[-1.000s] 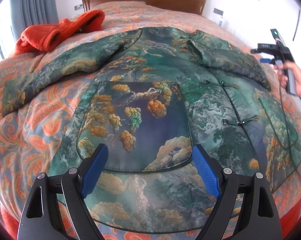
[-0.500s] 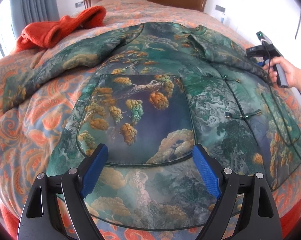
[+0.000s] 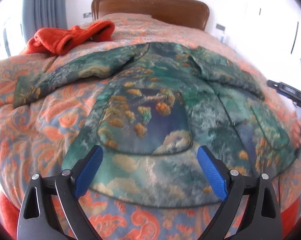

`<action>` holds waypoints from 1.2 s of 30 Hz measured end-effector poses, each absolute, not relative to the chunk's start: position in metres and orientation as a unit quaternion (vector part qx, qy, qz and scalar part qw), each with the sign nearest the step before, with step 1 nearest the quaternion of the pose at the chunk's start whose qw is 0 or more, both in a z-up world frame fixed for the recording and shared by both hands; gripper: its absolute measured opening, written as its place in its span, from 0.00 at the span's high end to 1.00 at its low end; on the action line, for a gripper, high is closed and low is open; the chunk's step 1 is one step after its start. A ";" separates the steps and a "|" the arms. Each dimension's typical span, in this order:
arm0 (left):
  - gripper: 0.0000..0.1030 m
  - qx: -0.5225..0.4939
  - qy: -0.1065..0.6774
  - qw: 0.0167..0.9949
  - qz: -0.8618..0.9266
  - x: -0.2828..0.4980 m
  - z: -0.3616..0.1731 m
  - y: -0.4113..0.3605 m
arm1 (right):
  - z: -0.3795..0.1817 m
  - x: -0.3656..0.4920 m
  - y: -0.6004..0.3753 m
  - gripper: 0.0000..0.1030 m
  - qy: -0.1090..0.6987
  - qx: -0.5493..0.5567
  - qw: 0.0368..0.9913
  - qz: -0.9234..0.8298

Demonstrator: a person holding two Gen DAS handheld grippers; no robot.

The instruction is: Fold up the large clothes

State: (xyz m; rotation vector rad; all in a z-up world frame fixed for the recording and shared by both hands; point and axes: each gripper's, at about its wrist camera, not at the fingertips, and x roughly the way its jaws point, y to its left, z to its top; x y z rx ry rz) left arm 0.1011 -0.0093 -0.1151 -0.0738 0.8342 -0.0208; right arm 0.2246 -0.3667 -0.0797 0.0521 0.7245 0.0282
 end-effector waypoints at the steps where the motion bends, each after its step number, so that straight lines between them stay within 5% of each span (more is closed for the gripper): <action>1: 0.05 -0.023 0.412 0.911 -0.011 0.100 -0.116 -0.011 | -0.079 0.203 -0.356 0.30 0.345 0.015 0.938 0.016; 11: 0.01 0.010 0.409 0.910 -0.062 0.061 -0.111 0.004 | -0.094 0.032 -0.267 0.27 0.312 0.030 0.949 -0.005; 22: 0.01 -0.017 0.390 0.920 -0.033 0.056 -0.108 0.049 | -0.106 -0.009 -0.215 0.27 0.313 -0.018 0.950 0.017; 36: 0.02 -0.353 0.338 0.867 0.100 0.165 -0.134 0.237 | -0.124 -0.026 -0.195 0.27 0.330 -0.023 0.943 0.045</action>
